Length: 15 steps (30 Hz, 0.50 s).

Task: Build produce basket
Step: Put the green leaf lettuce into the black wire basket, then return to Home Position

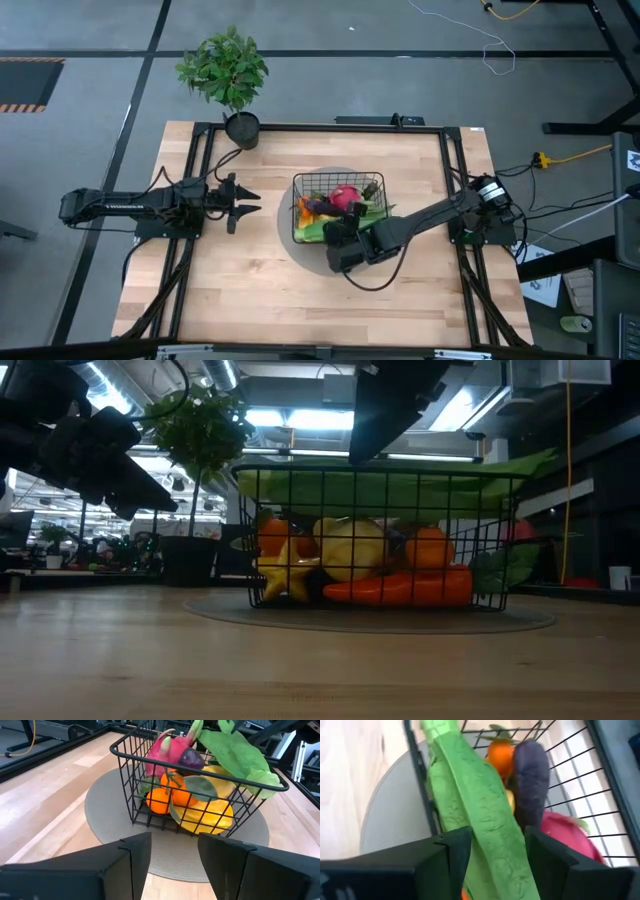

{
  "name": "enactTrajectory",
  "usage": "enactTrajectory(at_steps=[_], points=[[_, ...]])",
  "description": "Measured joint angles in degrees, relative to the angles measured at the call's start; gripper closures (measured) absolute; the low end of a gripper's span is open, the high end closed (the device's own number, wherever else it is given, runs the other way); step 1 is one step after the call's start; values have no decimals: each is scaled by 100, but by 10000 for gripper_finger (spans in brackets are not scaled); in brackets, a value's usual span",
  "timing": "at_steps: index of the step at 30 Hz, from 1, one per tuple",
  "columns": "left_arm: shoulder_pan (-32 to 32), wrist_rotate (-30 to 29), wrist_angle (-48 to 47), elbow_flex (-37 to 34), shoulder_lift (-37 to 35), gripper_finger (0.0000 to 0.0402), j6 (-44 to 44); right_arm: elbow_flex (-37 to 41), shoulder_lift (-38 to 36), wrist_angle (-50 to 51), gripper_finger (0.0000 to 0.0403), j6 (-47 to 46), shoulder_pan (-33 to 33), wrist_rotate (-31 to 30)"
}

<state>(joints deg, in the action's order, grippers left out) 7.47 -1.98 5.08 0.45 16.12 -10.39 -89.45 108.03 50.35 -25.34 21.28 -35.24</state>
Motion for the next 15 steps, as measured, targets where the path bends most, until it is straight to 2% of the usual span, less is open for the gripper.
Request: enactTrajectory(at_steps=[4, 7, 12, 15], points=[[-1, 0, 0, 0, 0, 250, 0, -7, -2, -6, 229, -146, -4, -107], [0, 0, 0, 0, 0, 250, 0, -58, -4, 62, 229, -120, -2, -403], [-1, -17, 5, 0, 0, 250, 10, -631, -26, 681, 229, -148, 19, -619], [-1, -296, 131, 0, 0, 250, 173, -1022, -30, 1100, 229, -138, 109, -627]])
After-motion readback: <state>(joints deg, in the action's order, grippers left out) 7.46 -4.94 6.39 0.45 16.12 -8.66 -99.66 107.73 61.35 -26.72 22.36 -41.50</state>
